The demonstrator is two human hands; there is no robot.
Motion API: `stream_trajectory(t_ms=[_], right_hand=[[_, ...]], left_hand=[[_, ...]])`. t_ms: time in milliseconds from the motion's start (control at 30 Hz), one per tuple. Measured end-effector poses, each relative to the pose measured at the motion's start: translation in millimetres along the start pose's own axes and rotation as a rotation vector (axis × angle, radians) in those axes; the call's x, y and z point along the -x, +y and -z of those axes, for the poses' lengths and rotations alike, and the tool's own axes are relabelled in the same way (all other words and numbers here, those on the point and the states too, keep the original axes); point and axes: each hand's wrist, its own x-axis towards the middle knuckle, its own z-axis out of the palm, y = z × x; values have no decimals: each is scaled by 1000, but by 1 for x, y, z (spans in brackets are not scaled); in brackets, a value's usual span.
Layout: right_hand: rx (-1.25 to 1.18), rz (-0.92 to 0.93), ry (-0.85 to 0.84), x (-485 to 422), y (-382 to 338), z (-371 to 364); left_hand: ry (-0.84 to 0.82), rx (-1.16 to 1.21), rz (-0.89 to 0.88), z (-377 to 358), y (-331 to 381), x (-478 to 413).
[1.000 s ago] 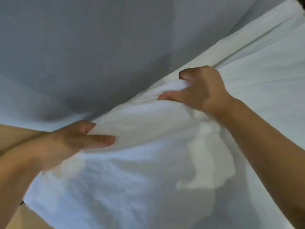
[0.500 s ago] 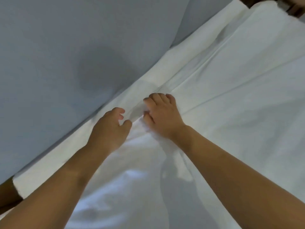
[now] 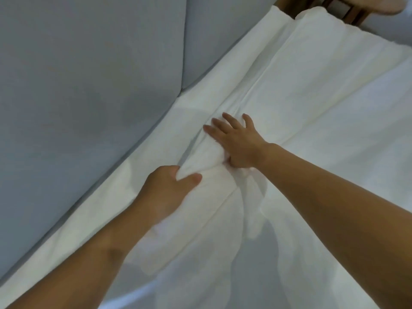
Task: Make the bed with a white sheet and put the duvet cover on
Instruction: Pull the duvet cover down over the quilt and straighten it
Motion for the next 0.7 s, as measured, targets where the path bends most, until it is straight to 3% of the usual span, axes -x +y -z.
stream_trajectory(t_ms=[100,167,267,333,400,467,533,700], right_hand=[[-156,-66,8,-14,9,40],[-279,-81,170,-15,18,67],[-579,-143,754,-17,23,104],[-594,-219,1047,-40,16,117],[-544,-331,956,-71,0,103],[-478,-441,659,-95,-21,61],[-443,-505,410,-104,-37,15],[-745,-346,530,-90,-36,-8]], left_hand=[[-29,182,-12,34,25,9],[-17,278,-70,53,46,19],[71,349,-193,82,74,31],[173,373,-190,94,76,21],[308,61,-197,87,63,-4],[394,-350,-174,68,43,-31],[426,-577,-125,46,19,-54],[372,-623,-68,20,-35,-96]])
